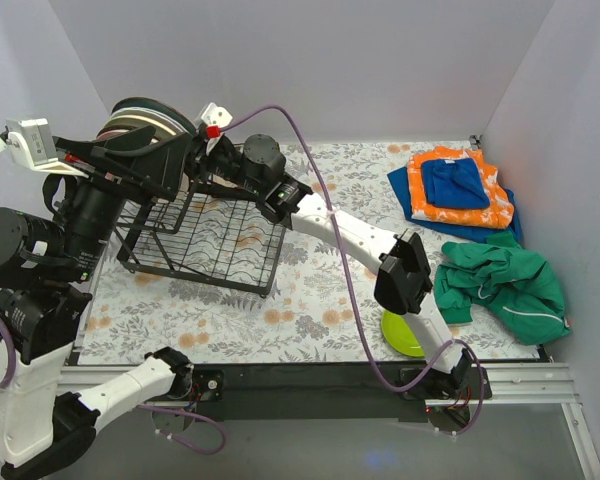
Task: Load the plates into the dish rack
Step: Insert the plate into the dish rack
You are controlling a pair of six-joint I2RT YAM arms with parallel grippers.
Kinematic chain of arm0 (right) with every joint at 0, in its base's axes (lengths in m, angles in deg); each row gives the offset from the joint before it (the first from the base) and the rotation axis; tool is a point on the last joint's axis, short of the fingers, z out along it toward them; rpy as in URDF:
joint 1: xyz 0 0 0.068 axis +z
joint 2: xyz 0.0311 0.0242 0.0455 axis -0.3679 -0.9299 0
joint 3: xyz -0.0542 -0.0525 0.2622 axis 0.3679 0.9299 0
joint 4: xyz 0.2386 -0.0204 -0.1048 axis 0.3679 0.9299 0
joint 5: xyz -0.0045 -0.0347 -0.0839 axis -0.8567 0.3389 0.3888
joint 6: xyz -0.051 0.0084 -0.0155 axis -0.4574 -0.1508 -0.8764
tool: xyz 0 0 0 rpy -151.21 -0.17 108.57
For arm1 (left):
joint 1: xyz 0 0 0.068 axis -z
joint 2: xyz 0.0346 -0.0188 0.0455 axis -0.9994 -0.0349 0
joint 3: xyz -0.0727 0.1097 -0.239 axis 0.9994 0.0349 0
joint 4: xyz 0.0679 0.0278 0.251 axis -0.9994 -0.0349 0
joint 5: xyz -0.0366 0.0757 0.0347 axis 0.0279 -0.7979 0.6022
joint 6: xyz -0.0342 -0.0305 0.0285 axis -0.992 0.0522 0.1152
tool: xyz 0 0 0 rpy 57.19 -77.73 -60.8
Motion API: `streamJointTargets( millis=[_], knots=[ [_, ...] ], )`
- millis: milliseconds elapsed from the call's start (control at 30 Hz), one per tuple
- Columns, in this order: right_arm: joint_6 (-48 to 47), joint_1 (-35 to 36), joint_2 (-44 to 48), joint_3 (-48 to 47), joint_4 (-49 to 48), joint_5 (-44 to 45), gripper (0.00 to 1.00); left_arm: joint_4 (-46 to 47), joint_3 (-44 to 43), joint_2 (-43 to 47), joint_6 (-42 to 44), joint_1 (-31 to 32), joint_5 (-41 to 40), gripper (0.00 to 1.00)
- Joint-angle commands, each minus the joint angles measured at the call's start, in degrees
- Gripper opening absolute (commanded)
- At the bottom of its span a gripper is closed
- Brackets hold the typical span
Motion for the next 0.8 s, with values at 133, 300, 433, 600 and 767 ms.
streamJointTargets(
  millis=[133, 300, 433, 600, 767],
  knots=[
    [1.4, -1.8, 13.0, 9.5, -4.3, -3.0, 0.45, -0.4, 0.8, -0.8, 0.0, 0.0, 0.1, 0.79],
    [3.6, -6.9, 22.5, 24.0, -2.2, -6.9, 0.51, -4.0, 1.6, -2.5, -1.6, 0.0, 0.5, 0.79],
    [4.7, -14.6, 26.9, 32.0, 5.8, -9.0, 0.61, -6.7, 2.3, -4.8, -3.3, 0.0, 2.1, 0.79],
    [12.0, -23.8, 24.3, 33.8, 15.6, -12.9, 0.6, -9.3, 2.6, -9.2, -5.2, -0.1, 4.4, 0.79],
    [19.2, -28.6, 15.0, 28.1, 23.6, -15.8, 0.6, -9.9, 3.0, -11.6, -6.8, 0.0, 6.2, 0.79]
  ],
)
